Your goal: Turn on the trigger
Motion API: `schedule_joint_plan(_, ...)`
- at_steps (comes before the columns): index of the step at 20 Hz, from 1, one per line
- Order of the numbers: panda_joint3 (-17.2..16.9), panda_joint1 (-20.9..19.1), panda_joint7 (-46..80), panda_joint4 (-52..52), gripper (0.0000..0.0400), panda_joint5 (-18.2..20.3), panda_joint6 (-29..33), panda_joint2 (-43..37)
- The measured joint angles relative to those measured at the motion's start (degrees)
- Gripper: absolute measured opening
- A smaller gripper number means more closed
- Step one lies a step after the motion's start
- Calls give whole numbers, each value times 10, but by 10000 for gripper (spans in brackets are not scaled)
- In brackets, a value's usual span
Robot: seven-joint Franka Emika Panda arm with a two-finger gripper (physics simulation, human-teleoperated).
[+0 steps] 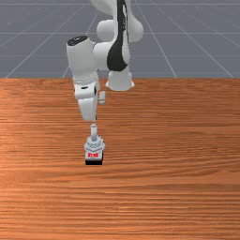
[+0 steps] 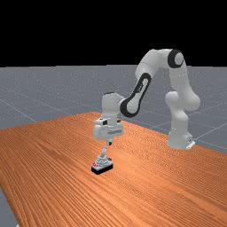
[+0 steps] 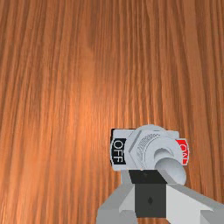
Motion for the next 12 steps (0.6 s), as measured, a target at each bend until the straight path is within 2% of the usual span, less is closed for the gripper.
schedule_joint_plan(2, -4, 5, 16, 35, 0, -12, -23, 20)
schedule_joint_plan(3, 0, 1, 8, 41, 0, -4, -11, 24)
schedule_joint_plan(5, -11, 12, 47, 72, 4, -20, -41, 40)
schedule_joint_plan(8, -9, 10, 39, 77, 0, -20, -44, 42)
schedule_joint_plan(10, -26, 26, 62, 52, 0, -57, -26, 28)
schedule_joint_plan(12, -33, 32, 71, 19, 0, -72, -10, 8)
